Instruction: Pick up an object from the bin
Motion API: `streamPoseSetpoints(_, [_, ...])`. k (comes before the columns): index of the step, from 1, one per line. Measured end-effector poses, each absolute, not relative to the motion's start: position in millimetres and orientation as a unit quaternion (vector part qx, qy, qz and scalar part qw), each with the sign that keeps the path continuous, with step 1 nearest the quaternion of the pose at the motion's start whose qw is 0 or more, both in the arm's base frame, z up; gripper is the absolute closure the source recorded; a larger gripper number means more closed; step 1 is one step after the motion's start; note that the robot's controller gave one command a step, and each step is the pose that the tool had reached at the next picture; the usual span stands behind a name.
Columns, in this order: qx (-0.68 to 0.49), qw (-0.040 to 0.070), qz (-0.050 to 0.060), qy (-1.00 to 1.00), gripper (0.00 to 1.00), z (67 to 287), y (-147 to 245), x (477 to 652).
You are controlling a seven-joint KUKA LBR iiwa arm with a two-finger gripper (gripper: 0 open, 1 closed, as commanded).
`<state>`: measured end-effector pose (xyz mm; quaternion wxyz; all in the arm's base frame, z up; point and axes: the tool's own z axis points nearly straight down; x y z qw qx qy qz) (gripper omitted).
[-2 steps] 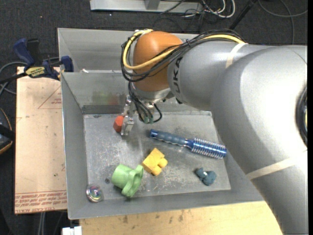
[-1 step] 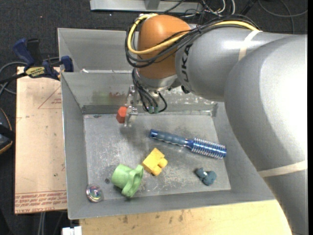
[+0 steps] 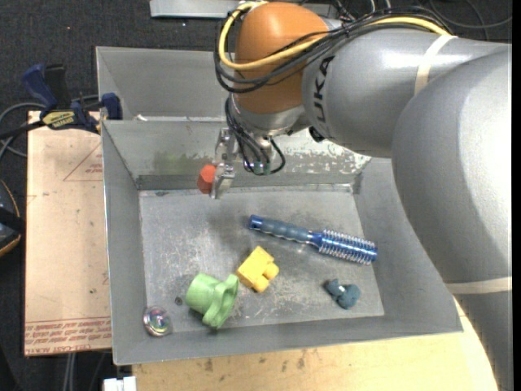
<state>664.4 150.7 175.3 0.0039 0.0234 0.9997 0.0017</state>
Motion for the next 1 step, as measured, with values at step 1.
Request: streamPoseSetpoints(1, [0.024, 0.002, 0.001, 1.000, 1.00, 175.8, 150.7, 665.2])
